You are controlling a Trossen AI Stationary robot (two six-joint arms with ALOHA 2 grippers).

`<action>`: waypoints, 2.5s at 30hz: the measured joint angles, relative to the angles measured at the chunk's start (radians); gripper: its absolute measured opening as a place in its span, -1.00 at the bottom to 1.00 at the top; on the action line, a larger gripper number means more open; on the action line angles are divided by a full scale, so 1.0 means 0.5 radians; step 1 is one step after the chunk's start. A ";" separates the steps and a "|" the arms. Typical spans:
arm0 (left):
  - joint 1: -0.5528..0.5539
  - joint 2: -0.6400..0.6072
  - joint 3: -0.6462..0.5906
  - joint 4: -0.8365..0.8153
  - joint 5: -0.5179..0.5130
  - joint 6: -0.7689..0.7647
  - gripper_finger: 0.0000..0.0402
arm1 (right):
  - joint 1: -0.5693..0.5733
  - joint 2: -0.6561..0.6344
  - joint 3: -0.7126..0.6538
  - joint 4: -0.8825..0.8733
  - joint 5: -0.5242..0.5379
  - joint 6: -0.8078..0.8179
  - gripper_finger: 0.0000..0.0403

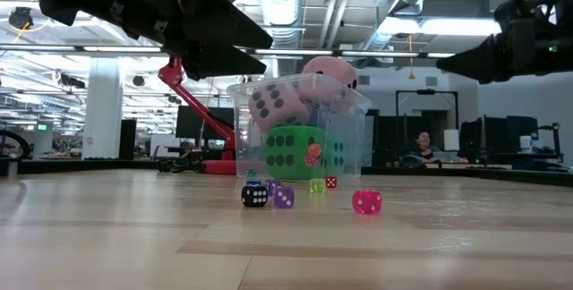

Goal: Pick & Place Dice
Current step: Put the small blue dice into the transparent bin

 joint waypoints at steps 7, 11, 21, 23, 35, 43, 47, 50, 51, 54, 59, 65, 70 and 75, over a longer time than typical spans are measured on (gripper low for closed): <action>-0.024 0.000 -0.003 -0.031 0.004 0.000 0.48 | -0.009 0.000 0.000 0.000 0.001 0.189 -0.96; -0.034 0.000 -0.005 -0.064 0.005 -0.079 0.48 | -0.009 0.000 0.000 0.000 0.002 0.189 -0.96; -0.135 0.459 0.004 0.050 0.006 -0.397 0.48 | -0.008 0.001 0.000 0.000 0.004 0.192 -0.96; -0.148 0.545 0.034 0.148 0.014 -0.369 0.48 | -0.008 0.001 0.000 0.000 0.004 0.192 -0.96; -0.152 0.651 0.177 -0.171 0.041 -0.245 0.48 | -0.008 0.001 0.000 0.001 0.004 0.192 -0.96; -0.133 0.651 0.177 -0.249 0.039 -0.311 0.48 | -0.007 0.001 0.000 0.001 0.004 0.192 -0.96; -0.105 0.651 0.177 -0.249 0.039 -0.378 0.48 | -0.008 0.001 0.000 0.001 0.004 0.192 -0.96; -0.098 0.672 0.177 -0.239 0.037 -0.394 0.48 | -0.007 0.001 0.000 0.001 0.004 0.192 -0.96; -0.098 0.681 0.177 -0.239 0.035 -0.395 0.48 | -0.008 0.001 0.000 0.001 0.004 0.192 -0.96; -0.105 0.702 0.179 -0.232 0.026 -0.394 0.48 | -0.007 0.001 0.000 0.001 0.004 0.192 -0.96; -0.111 0.703 0.179 -0.232 0.026 -0.394 0.48 | -0.008 0.001 0.000 0.001 0.004 0.193 -0.96; -0.111 0.703 0.179 -0.234 0.024 -0.379 0.34 | -0.007 0.001 -0.001 0.001 0.004 0.192 -0.96; -0.111 0.706 0.179 -0.158 0.065 -0.357 0.10 | -0.007 0.001 -0.001 0.001 0.004 0.193 -0.96; -0.108 0.706 0.179 -0.148 0.098 -0.424 -0.04 | -0.007 0.001 -0.001 0.001 0.004 0.193 -0.96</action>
